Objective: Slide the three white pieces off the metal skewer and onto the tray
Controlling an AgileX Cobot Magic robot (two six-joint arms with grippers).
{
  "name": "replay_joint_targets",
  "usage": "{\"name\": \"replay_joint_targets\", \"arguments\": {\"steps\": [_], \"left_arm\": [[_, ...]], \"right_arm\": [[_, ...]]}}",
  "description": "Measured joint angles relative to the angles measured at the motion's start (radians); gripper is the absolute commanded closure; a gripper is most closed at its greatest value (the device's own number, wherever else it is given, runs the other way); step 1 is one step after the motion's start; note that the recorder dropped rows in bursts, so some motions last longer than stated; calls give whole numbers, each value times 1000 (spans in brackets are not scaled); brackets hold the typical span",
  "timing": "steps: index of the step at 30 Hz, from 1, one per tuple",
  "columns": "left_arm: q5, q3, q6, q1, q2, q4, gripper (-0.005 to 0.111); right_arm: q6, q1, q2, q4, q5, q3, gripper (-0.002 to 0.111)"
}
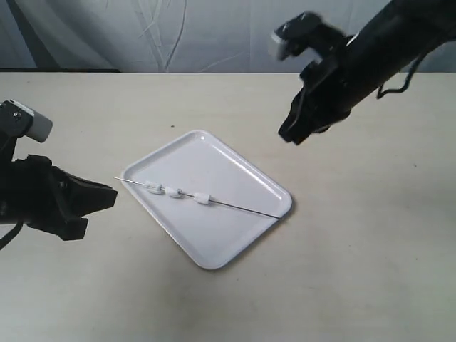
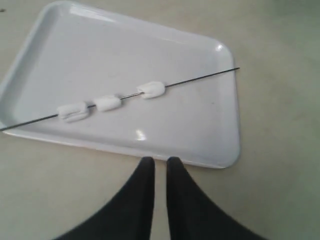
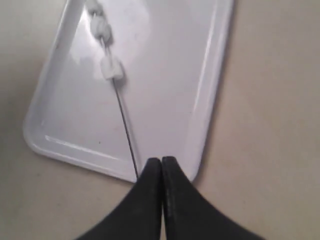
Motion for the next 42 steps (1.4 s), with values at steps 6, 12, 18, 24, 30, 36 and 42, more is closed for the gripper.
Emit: {"name": "replay_joint_targets", "arguments": {"steps": [6,12,18,24,30,36,42], "left_arm": [[-83,0,-70,0,8,-109,88],[-82,-5,-131,0,10,-132,83],[-27,-5,-136,0,10,-132,83],[-22,-5,-137,0,10,-132,83],[-24,-5,-137,0,10,-132,83],[-42,-5,-137,0,10,-132,83],[-45,-5,-137,0,10,-132,83]], "right_arm": [[-124,97,143,-41,-83,0,72],[-160,206,214,-115,-175,0,70],[-162,285,256,-218,-229,-2,74],[-145,293,273,-215,-244,-10,74],[-111,293,301,-215,-248,-10,74],[-48,293,319,-215,-259,-10,74],[12,293,319,-215,-268,-10,89]]}}
